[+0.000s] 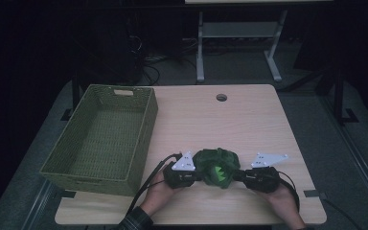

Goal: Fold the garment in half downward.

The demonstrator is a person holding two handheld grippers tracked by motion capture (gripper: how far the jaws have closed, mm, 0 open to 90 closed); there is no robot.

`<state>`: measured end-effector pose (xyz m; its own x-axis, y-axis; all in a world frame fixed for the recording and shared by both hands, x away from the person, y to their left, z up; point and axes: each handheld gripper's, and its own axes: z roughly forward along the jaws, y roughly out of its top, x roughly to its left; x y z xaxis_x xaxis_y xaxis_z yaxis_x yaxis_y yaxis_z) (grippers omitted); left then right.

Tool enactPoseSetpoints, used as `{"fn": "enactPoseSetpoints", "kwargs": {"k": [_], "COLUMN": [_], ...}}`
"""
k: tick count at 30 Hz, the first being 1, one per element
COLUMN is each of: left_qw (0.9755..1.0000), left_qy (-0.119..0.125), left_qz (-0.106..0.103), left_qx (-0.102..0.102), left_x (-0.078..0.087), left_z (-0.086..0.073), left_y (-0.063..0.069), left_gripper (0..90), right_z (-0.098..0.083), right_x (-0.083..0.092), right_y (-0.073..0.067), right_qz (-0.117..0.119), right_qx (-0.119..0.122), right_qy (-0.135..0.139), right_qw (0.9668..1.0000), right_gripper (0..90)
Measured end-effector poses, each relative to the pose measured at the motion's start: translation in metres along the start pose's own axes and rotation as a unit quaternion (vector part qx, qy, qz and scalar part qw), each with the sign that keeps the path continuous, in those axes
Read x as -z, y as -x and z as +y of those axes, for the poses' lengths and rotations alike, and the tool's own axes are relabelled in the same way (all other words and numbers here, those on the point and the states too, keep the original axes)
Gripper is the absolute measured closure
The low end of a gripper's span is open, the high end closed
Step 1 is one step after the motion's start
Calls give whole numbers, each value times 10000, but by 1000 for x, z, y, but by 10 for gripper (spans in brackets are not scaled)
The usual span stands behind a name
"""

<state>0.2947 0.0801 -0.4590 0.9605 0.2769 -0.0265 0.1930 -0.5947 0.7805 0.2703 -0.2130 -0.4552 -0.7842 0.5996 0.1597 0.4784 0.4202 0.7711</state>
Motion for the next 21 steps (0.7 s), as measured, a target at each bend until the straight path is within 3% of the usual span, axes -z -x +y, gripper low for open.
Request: {"fn": "enactPoseSetpoints", "kwargs": {"k": [4, 7, 10, 14, 21], "left_qw": [10000, 9999, 9997, 9996, 9989], "left_qy": [65, 122, 178, 225, 406], "left_qz": [39, 67, 44, 116, 152], "left_qx": [11, 82, 162, 121, 198], "left_x": [6, 15, 23, 33, 43], "left_z": [3, 2, -2, -4, 6], "left_y": [3, 7, 10, 16, 11], "left_gripper": [755, 704, 625, 596, 754], "right_z": [-3, -6, -10, -13, 6], "right_x": [4, 10, 14, 24, 31], "right_y": [-3, -5, -7, -10, -7], "right_qz": [0, -125, -164, -207, -183], "right_qx": [9, 44, 7, -20, -44], "right_qy": [45, 3, 17, 79, 302], "right_qw": [10000, 9999, 9999, 9998, 9994], "right_gripper": [718, 674, 671, 694, 832]}}
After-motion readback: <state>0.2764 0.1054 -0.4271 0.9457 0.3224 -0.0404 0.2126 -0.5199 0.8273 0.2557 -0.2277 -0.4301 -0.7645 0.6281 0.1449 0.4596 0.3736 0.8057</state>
